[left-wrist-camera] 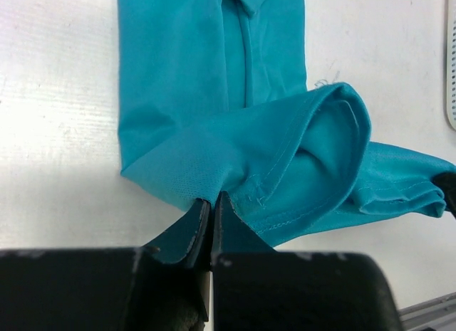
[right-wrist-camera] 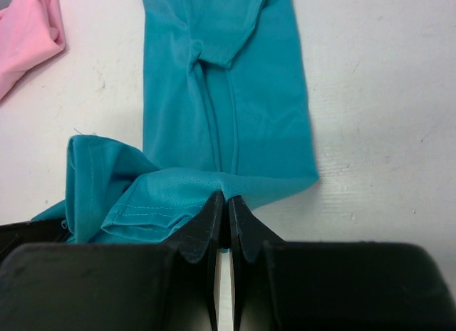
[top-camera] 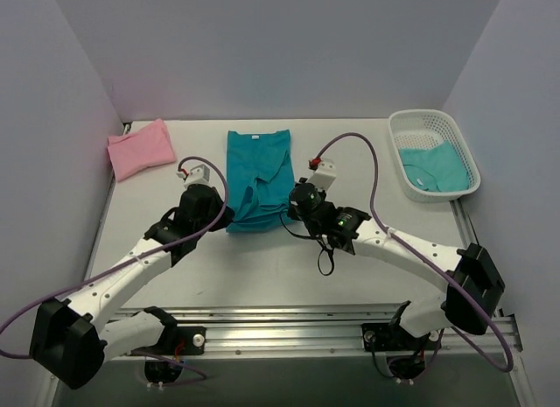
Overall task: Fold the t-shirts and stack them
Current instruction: Fold the folded rectangular tshirt in 1/3 of the way
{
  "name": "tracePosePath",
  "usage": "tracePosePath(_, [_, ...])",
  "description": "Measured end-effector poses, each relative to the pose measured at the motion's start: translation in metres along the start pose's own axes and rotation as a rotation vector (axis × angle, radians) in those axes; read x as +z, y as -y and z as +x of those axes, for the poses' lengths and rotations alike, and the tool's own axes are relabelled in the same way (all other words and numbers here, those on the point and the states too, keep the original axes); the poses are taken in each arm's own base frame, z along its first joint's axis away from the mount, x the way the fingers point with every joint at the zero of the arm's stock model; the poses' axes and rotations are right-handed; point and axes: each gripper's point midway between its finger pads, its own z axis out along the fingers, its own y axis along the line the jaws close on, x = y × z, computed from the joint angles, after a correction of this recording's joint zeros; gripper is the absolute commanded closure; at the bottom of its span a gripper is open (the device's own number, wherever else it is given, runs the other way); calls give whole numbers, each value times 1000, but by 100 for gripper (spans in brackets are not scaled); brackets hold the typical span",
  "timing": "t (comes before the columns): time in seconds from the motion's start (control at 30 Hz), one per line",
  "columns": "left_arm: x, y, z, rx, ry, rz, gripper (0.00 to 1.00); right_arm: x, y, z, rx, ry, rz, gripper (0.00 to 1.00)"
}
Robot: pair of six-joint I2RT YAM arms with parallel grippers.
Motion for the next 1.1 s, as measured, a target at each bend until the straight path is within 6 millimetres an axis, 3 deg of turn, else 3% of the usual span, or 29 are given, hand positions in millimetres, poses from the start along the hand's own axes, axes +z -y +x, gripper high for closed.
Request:
tracePosePath(0.2, [27, -1, -17, -21, -19, 3, 98, 31, 10, -4, -13, -8, 62, 100])
tracePosePath(0.53, [105, -17, -25, -102, -121, 29, 98, 94, 22, -8, -9, -47, 133, 100])
tracePosePath(0.7, [150, -19, -29, -128, -162, 60, 98, 139, 28, -9, 7, -62, 151, 100])
tracePosePath(0.9, [194, -31, -35, -152, -197, 79, 98, 195, 47, 7, 26, -117, 186, 100])
tracePosePath(0.97, [205, -36, -40, -161, -201, 81, 97, 212, 56, 14, 37, -135, 196, 72])
tracePosePath(1.0, [211, -38, -43, -166, -200, 84, 88, 219, 60, 17, 42, -142, 203, 58])
tracePosePath(1.03, [217, -41, -47, -169, -199, 84, 79, 225, 65, 19, 47, -150, 205, 35])
tracePosePath(1.07, [222, -44, -49, -174, -200, 85, 69, 232, 70, 22, 55, -158, 210, 30])
tracePosePath(1.1, [227, -47, -52, -178, -198, 88, 48, 239, 73, 19, 58, -151, 208, 29])
